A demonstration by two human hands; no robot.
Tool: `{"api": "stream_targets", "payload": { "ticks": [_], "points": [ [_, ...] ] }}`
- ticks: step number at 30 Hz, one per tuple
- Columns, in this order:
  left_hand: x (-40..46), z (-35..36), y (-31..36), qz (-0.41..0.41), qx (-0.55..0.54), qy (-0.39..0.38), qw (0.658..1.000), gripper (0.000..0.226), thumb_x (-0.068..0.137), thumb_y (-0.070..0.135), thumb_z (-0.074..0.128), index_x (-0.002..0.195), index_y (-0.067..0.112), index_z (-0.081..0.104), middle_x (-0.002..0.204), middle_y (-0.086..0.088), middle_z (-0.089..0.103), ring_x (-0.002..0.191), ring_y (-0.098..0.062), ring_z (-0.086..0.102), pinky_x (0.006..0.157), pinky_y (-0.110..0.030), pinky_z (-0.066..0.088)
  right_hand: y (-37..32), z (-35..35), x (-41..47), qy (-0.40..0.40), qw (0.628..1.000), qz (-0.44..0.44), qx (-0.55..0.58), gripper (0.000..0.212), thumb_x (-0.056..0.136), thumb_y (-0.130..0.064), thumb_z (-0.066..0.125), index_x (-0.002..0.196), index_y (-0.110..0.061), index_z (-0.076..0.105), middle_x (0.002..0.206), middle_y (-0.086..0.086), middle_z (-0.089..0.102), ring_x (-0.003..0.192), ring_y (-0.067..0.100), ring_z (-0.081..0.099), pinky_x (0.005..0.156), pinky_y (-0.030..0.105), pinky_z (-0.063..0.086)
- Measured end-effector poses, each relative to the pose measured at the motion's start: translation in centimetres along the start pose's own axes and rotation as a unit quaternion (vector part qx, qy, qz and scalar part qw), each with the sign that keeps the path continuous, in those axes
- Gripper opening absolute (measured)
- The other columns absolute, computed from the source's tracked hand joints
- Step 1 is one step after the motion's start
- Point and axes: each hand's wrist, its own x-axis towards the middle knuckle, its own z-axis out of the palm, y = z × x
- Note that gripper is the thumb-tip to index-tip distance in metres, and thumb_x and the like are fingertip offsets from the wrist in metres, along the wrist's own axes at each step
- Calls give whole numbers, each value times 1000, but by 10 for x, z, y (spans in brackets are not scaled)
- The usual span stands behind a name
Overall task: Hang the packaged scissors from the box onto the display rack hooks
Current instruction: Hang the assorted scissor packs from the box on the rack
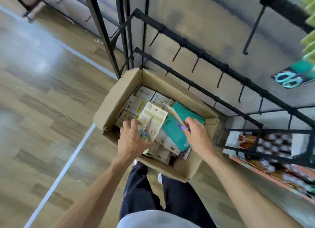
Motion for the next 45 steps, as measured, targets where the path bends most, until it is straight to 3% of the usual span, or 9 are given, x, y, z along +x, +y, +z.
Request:
{"api": "stream_targets", "payload": {
  "ticks": [5,9,15,18,20,24,31,39,45],
  "points": [
    [-49,-32,32,65,-51,12,997,94,57,59,84,131,20,40,122,-4,41,116,-24,43,97,-43,49,0,-72,-55,46,991,76,96,12,103,-22,53,113,-17,56,96,-5,60,67,-5,52,41,13,36],
    [-71,-44,63,126,-54,24,990,95,57,54,88,132,20,41,125,-5,43,118,-21,41,100,-39,47,10,-106,-106,105,978,104,150,8,102,-24,54,108,-19,56,93,-9,62,66,-8,57,46,21,51],
    [-95,-45,120,221,-32,28,974,92,58,51,89,131,24,39,122,-2,38,109,-15,43,91,-32,50,49,-132,-162,179,953,126,212,8,100,-20,59,101,-12,59,86,-15,59,66,-21,58,48,12,46],
    [-107,-43,147,284,-28,31,958,89,58,50,90,127,21,42,119,-1,40,105,-13,43,82,-23,46,74,-137,-179,219,938,135,231,6,98,-22,62,99,-16,62,91,-10,69,72,-7,65,55,28,56],
    [-111,-42,163,330,3,41,943,87,56,52,89,125,21,45,117,0,44,102,-12,43,74,-15,39,89,-142,-188,244,928,132,249,3,96,-22,64,96,-22,61,93,-7,72,77,-2,67,60,26,56],
    [-125,-38,194,374,10,44,926,85,55,50,90,123,24,45,110,6,40,100,-14,46,74,-24,44,112,-157,-209,292,897,155,294,5,94,-21,67,98,-19,65,90,-10,71,79,-1,67,64,19,52],
    [-144,-7,237,439,24,37,897,83,56,52,87,123,31,43,112,8,38,98,-15,50,79,-34,57,180,-161,-245,347,847,207,346,14,91,-32,70,99,-22,67,93,-7,74,85,11,71,75,46,59],
    [-151,25,273,461,64,34,884,95,54,53,90,132,29,40,117,3,41,104,-16,49,81,-29,55,259,-183,-263,353,769,264,463,14,87,-23,76,98,-22,68,96,2,75,88,21,74,75,49,62],
    [-154,42,295,476,77,48,874,94,53,50,92,130,26,44,118,-3,46,102,-18,51,74,-28,52,284,-191,-257,331,758,260,499,10,89,-18,74,96,-22,68,97,3,75,88,23,74,77,51,61]
  ]
}}
